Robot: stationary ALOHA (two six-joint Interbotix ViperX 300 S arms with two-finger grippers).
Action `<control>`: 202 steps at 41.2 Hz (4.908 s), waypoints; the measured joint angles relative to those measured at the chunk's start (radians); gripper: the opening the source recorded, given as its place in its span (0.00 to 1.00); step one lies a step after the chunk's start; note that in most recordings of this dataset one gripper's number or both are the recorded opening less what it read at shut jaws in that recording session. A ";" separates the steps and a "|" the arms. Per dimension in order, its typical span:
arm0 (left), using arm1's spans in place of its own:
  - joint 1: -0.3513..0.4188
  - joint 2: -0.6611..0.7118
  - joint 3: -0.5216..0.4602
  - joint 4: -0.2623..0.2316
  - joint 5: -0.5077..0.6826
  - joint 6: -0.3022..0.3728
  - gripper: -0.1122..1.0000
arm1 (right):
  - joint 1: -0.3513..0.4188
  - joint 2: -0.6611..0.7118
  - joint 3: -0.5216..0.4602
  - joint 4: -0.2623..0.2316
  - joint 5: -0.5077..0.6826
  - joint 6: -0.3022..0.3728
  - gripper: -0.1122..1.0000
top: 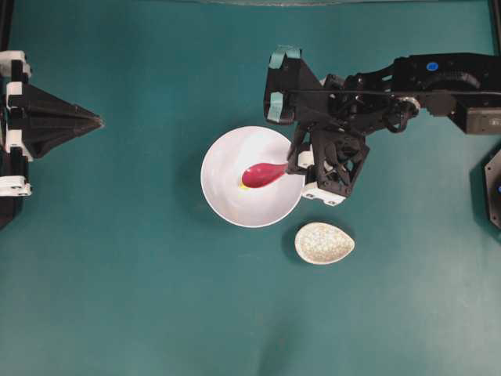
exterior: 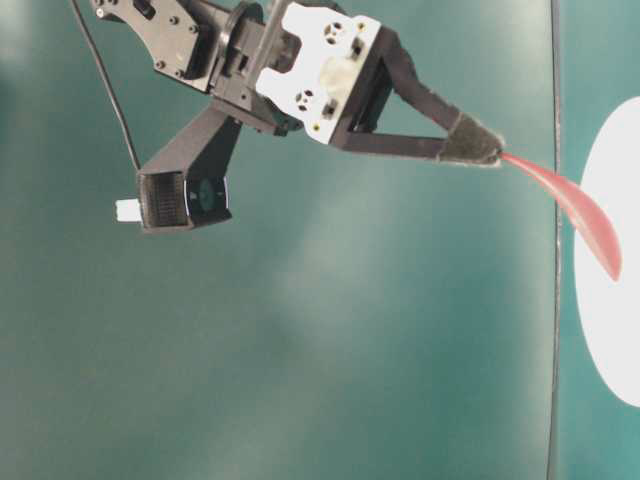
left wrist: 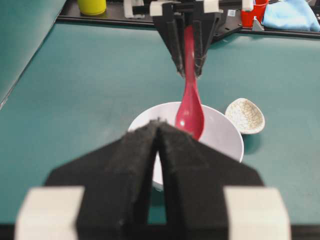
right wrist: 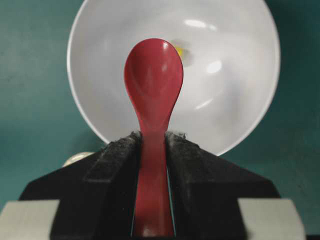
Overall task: Scoop the yellow hexagonal prism block from the bowl with a spoon using the right arm.
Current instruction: 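Lower the spoon into the bowl beside the yellow block, then slide the spoon bowl under the yellow block with the right gripper, then raise the spoon carrying the yellow block up out of the bowl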
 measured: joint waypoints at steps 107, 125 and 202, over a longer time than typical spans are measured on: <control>0.003 0.002 0.000 0.000 -0.002 0.000 0.15 | 0.031 0.155 0.117 -0.037 -0.463 0.005 0.32; 0.003 0.000 0.000 0.000 -0.002 -0.002 0.15 | 0.032 0.110 0.117 -0.035 -0.465 0.005 0.32; 0.003 0.005 -0.005 0.000 -0.003 -0.005 0.15 | 0.012 -0.201 0.115 -0.077 -0.311 0.005 0.32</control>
